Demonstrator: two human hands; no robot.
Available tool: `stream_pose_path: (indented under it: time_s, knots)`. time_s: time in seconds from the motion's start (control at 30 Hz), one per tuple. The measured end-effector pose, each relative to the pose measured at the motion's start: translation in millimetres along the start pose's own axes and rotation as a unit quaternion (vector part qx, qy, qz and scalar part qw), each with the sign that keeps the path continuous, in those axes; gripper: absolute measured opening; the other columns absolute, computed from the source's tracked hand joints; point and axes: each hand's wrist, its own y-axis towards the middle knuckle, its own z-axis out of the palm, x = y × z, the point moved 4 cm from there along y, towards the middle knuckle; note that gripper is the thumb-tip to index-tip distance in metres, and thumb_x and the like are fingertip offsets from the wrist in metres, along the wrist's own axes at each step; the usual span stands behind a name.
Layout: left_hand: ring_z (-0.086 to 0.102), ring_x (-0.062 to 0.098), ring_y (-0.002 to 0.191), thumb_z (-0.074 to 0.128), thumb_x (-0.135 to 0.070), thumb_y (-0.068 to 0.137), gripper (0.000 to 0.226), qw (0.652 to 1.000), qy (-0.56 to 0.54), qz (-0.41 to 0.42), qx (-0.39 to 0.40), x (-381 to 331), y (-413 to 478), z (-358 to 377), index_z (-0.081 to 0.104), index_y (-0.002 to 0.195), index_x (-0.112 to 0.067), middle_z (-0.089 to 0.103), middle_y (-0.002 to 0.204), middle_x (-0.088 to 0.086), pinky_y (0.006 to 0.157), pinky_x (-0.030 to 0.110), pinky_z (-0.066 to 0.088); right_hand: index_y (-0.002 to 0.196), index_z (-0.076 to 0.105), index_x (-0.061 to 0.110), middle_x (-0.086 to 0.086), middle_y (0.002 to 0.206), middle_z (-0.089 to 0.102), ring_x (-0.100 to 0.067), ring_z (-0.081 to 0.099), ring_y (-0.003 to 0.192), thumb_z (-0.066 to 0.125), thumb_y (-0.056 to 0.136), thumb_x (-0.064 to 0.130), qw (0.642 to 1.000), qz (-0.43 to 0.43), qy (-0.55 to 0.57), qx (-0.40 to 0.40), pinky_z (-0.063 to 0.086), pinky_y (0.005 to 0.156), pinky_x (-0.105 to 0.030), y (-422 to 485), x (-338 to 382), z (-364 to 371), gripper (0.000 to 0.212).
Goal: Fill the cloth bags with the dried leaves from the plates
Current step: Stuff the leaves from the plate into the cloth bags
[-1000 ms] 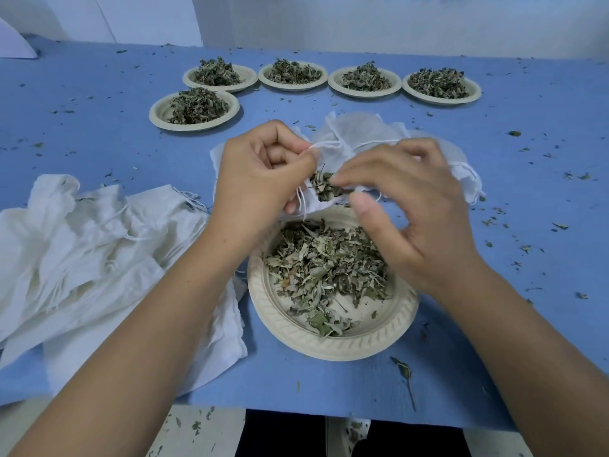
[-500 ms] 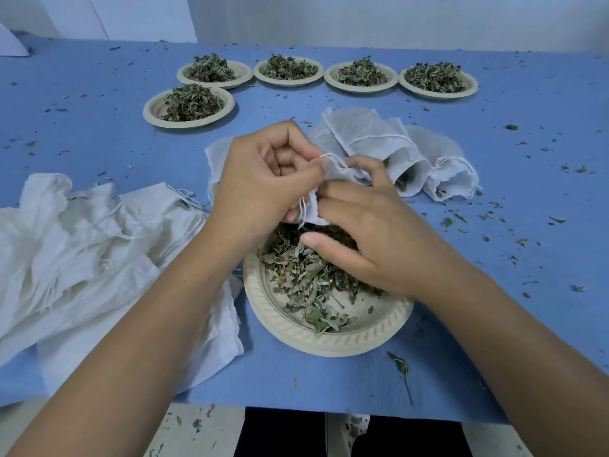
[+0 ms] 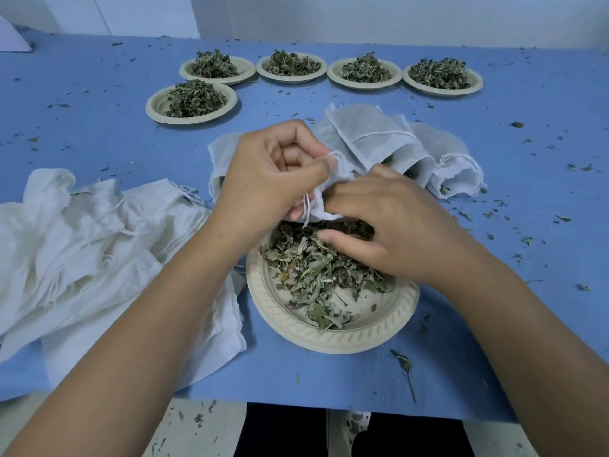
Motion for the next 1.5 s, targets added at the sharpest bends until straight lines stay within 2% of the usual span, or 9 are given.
stream_pose_path:
  time_s: [0.17, 0.3, 0.37, 0.53, 0.67, 0.77, 1.0, 1.27, 1.5]
  knots:
    - [0.044, 0.003, 0.032, 0.065, -0.004, 0.088, 0.021, 0.994, 0.034, 0.031, -0.095, -4.3, 2.7, -14.8, 0.057, 0.073, -0.015, 0.055, 0.047, -0.012, 0.035, 0.016, 0.036, 0.076, 0.069, 0.005, -0.006, 0.081, 0.068, -0.021, 0.062, 0.073, 0.064, 0.088, 0.012, 0.96, 0.004, 0.24, -0.143, 0.047, 0.066, -0.041, -7.2, -3.7, -30.5, 0.015]
    - [0.04, 0.003, 0.03, 0.062, -0.003, 0.089, 0.025, 0.988, 0.024, 0.032, -0.151, -5.9, 5.4, -22.9, 0.053, 0.07, -0.015, 0.047, 0.04, -0.015, 0.036, 0.016, 0.034, 0.068, 0.072, 0.008, -0.01, 0.07, 0.069, -0.028, 0.064, 0.059, 0.063, 0.088, 0.026, 0.864, 0.039, 0.486, 0.127, 0.052, 0.058, -0.048, -11.3, 18.0, -12.1, 0.028]
    - [0.04, 0.003, 0.03, 0.062, -0.001, 0.09, 0.024, 0.989, 0.021, 0.026, -0.146, -5.1, 5.4, -20.5, 0.053, 0.07, -0.013, 0.047, 0.04, -0.015, 0.036, 0.016, 0.034, 0.073, 0.074, 0.009, -0.01, 0.067, 0.068, -0.026, 0.064, 0.059, 0.064, 0.088, 0.035, 0.873, 0.079, 0.425, 0.227, 0.053, 0.059, -0.047, -15.1, 21.6, 6.7, 0.032]
    - [0.04, 0.003, 0.03, 0.062, -0.001, 0.091, 0.024, 0.992, 0.019, 0.027, -0.125, -6.5, 4.2, -17.1, 0.053, 0.071, -0.012, 0.048, 0.041, -0.014, 0.036, 0.015, 0.034, 0.084, 0.074, 0.012, 0.003, 0.083, 0.07, -0.017, 0.064, 0.075, 0.074, 0.082, 0.021, 0.925, 0.059, 0.364, 0.097, 0.051, 0.07, -0.034, -7.0, 8.2, -7.8, 0.01]
    - [0.039, 0.003, 0.03, 0.061, 0.002, 0.091, 0.024, 0.992, 0.018, 0.019, -0.123, -7.9, 3.7, -14.3, 0.052, 0.072, -0.01, 0.048, 0.04, -0.014, 0.034, 0.016, 0.034, 0.106, 0.069, 0.022, 0.006, 0.11, 0.059, -0.008, 0.049, 0.109, 0.084, 0.07, 0.028, 0.943, 0.011, 0.278, 0.181, 0.035, 0.097, -0.021, -8.5, 14.5, -0.4, 0.039]
    - [0.039, 0.004, 0.031, 0.061, 0.002, 0.091, 0.024, 0.992, 0.02, 0.016, -0.122, -7.8, 3.4, -14.1, 0.052, 0.072, -0.01, 0.048, 0.041, -0.013, 0.034, 0.016, 0.034, 0.104, 0.07, 0.024, 0.008, 0.108, 0.055, -0.005, 0.042, 0.106, 0.083, 0.072, 0.027, 0.945, 0.01, 0.236, 0.224, 0.033, 0.095, -0.018, -8.7, 22.1, 13.3, 0.034]
    - [0.039, 0.005, 0.03, 0.061, 0.003, 0.091, 0.025, 0.991, 0.018, 0.011, -0.129, -9.0, 2.5, -13.4, 0.052, 0.071, -0.009, 0.048, 0.041, -0.013, 0.034, 0.016, 0.034, 0.088, 0.075, 0.011, 0.0, 0.09, 0.068, -0.015, 0.058, 0.091, 0.072, 0.072, -0.004, 0.948, -0.001, 0.276, 0.16, 0.045, 0.083, -0.034, -5.7, 20.3, 6.3, 0.022]
    - [0.041, 0.005, 0.03, 0.062, 0.0, 0.091, 0.023, 0.992, 0.032, 0.017, -0.123, -8.6, 2.1, -13.8, 0.054, 0.072, -0.01, 0.05, 0.042, -0.012, 0.034, 0.017, 0.035, 0.092, 0.074, 0.008, -0.005, 0.097, 0.067, -0.018, 0.065, 0.095, 0.066, 0.076, -0.013, 0.899, 0.054, 0.433, 0.047, 0.052, 0.083, -0.026, -8.4, -2.3, -16.8, 0.027]
    - [0.045, 0.007, 0.033, 0.064, -0.002, 0.09, 0.022, 0.994, 0.051, 0.007, -0.099, -3.7, 2.7, -11.9, 0.057, 0.072, -0.012, 0.056, 0.048, -0.008, 0.036, 0.017, 0.038, 0.092, 0.066, 0.013, 0.003, 0.077, 0.07, -0.024, 0.067, 0.062, 0.067, 0.073, -0.008, 0.835, 0.09, 0.517, -0.166, 0.051, 0.054, -0.022, -9.0, -10.4, -32.5, 0.028]
